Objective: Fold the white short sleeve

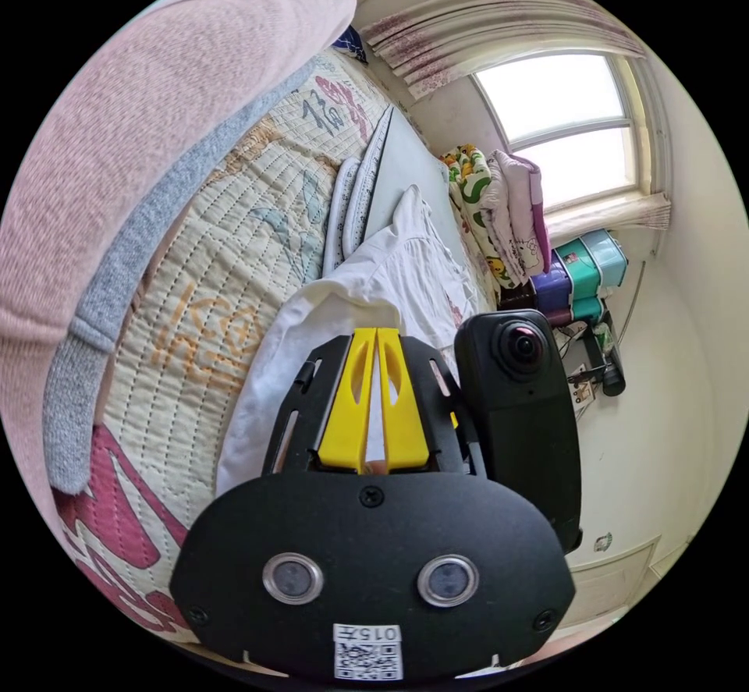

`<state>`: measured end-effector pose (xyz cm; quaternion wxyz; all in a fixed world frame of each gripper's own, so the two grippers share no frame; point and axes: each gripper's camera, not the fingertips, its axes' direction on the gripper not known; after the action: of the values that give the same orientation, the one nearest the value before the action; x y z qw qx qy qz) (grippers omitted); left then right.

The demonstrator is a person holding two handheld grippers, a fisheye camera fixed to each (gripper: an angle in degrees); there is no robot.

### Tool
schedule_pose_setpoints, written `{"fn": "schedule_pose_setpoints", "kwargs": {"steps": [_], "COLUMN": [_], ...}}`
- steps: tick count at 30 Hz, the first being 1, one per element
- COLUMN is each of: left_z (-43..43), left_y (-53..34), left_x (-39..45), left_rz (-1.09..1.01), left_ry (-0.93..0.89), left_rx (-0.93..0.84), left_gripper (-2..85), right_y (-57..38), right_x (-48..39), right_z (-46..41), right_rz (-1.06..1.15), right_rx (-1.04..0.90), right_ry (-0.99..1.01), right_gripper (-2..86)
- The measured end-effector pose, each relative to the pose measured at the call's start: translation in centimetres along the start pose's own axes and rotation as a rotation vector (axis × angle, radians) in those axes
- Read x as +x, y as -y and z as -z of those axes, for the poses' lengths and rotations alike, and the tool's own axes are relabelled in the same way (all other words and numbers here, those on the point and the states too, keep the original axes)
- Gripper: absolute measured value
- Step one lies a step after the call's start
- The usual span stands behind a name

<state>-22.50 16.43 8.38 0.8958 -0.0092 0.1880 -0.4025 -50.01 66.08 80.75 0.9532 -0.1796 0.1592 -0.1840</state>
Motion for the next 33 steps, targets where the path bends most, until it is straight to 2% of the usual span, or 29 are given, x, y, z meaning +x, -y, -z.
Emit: {"fn": "schedule_pose_setpoints", "kwargs": {"steps": [33], "left_z": [0.4], "left_y": [0.5], "left_x": [-0.8], "left_rz": [0.008], "left_ry": [-0.017], "left_rx": [0.003], "left_gripper": [-0.9], "right_y": [3.5], "right_x": [-5.2], "right_z": [1.1], "right_rz": [0.000], "right_rx": [-0.005], "right_ry": [-0.008], "right_gripper": [-0.5]}}
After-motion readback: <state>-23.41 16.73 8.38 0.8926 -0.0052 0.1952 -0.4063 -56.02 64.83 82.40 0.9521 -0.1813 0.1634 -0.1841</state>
